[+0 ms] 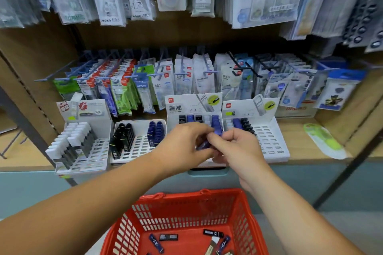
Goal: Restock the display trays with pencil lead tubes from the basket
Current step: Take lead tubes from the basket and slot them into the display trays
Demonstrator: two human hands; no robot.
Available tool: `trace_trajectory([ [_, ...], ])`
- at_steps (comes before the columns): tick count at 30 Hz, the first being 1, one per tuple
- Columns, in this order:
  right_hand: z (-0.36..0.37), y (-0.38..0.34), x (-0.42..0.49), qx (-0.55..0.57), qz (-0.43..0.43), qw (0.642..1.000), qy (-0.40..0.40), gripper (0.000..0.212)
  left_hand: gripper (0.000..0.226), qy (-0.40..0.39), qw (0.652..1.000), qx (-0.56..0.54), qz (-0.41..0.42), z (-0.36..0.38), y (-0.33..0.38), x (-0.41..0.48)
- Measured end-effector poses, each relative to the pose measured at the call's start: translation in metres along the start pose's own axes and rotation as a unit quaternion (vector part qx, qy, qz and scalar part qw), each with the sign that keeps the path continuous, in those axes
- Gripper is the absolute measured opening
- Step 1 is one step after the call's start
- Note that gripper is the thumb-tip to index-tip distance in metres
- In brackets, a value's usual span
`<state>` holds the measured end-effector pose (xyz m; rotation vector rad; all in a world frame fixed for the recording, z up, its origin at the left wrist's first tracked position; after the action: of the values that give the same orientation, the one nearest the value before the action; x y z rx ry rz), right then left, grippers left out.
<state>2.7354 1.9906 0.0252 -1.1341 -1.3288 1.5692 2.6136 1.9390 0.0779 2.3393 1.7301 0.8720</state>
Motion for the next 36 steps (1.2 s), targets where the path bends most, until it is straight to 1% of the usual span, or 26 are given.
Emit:
trace_trajectory([
  [2, -0.01, -0.001, 0.0, 0.0, 0.011, 1.0, -0.023, 0.027, 0.01, -0.001, 1.0, -0.005, -0.006, 0.009, 0.005, 0.011],
  [3, -0.022, 0.001, 0.002, -0.013, 0.013, 1.0, -0.018, 0.027, 0.008, -0.005, 1.0, 0.0, -0.014, 0.015, 0.005, 0.016],
  [4, -0.038, 0.003, 0.006, -0.037, 0.006, 0.999, 0.009, 0.03, 0.004, -0.01, 1.0, 0.001, -0.025, 0.02, 0.003, 0.02],
  [5, -0.06, 0.006, 0.012, -0.067, -0.009, 0.996, 0.056, 0.03, 0.008, -0.015, 0.999, 0.001, -0.049, 0.025, -0.002, 0.024],
  [7, -0.098, 0.016, 0.021, -0.125, -0.043, 0.981, 0.141, 0.024, 0.018, -0.017, 0.996, -0.012, -0.092, 0.031, -0.011, 0.031],
  [8, -0.109, 0.022, 0.025, -0.156, -0.055, 0.973, 0.16, 0.019, 0.018, -0.018, 0.993, -0.032, -0.111, 0.034, -0.017, 0.035],
  [10, -0.117, 0.034, 0.031, -0.22, -0.068, 0.958, 0.17, 0.012, 0.003, -0.016, 0.984, -0.097, -0.15, 0.038, -0.025, 0.042],
  [11, -0.118, 0.038, 0.033, -0.252, -0.078, 0.949, 0.174, 0.013, 0.011, -0.011, 0.979, -0.123, -0.162, 0.04, -0.026, 0.046],
  [12, -0.118, 0.04, 0.035, -0.279, -0.092, 0.939, 0.179, 0.016, 0.019, -0.006, 0.977, -0.141, -0.162, 0.041, -0.026, 0.051],
  [13, -0.117, 0.041, 0.038, -0.301, -0.106, 0.929, 0.185, 0.02, 0.021, -0.003, 0.976, -0.15, -0.158, 0.043, -0.026, 0.057],
  [16, -0.115, 0.045, 0.048, -0.346, -0.121, 0.909, 0.198, 0.033, 0.009, 0.015, 0.979, -0.146, -0.141, 0.044, -0.021, 0.079],
  [17, -0.112, 0.047, 0.053, -0.363, -0.114, 0.904, 0.194, 0.037, 0.004, 0.021, 0.981, -0.137, -0.139, 0.044, -0.021, 0.085],
  [20, -0.103, 0.055, 0.061, -0.419, -0.08, 0.89, 0.158, 0.046, 0.01, 0.007, 0.986, -0.105, -0.131, 0.052, -0.021, 0.1],
  [22, -0.105, 0.06, 0.065, -0.429, -0.061, 0.89, 0.145, 0.051, 0.004, -0.008, 0.986, -0.113, -0.126, 0.058, -0.022, 0.106],
  [23, -0.108, 0.062, 0.066, -0.428, -0.058, 0.89, 0.145, 0.053, 0.002, -0.011, 0.986, -0.11, -0.124, 0.061, -0.023, 0.107],
  [24, -0.11, 0.064, 0.067, -0.426, -0.059, 0.891, 0.146, 0.052, 0.008, -0.012, 0.987, -0.103, -0.124, 0.064, -0.025, 0.108],
  [25, -0.113, 0.065, 0.068, -0.423, -0.064, 0.892, 0.146, 0.049, 0.011, -0.013, 0.987, -0.101, -0.123, 0.067, -0.027, 0.108],
  [27, -0.118, 0.065, 0.067, -0.428, -0.06, 0.889, 0.15, 0.044, 0.011, -0.006, 0.987, -0.113, -0.114, 0.071, -0.026, 0.106],
  [31, -0.137, 0.061, 0.061, -0.447, -0.073, 0.866, 0.211, 0.045, 0.01, 0.037, 0.981, -0.167, -0.087, 0.065, -0.01, 0.113],
  [34, -0.15, 0.058, 0.054, -0.438, -0.111, 0.848, 0.277, 0.044, 0.009, 0.039, 0.986, -0.139, -0.079, 0.069, -0.004, 0.136],
  [36, -0.157, 0.055, 0.052, -0.43, -0.125, 0.84, 0.307, 0.051, 0.008, 0.026, 0.992, -0.102, -0.075, 0.081, -0.004, 0.154],
])
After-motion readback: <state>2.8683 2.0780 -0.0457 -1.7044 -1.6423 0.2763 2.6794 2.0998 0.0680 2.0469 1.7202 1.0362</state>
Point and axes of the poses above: each hand's wrist, its own x-axis towards the middle knuckle, its own z-axis out of the palm, y = z × x, the point moved 8 cm from there along x, towards the middle knuckle, and after that the axes turned 5 degrees about z, right-handed, at the moved point
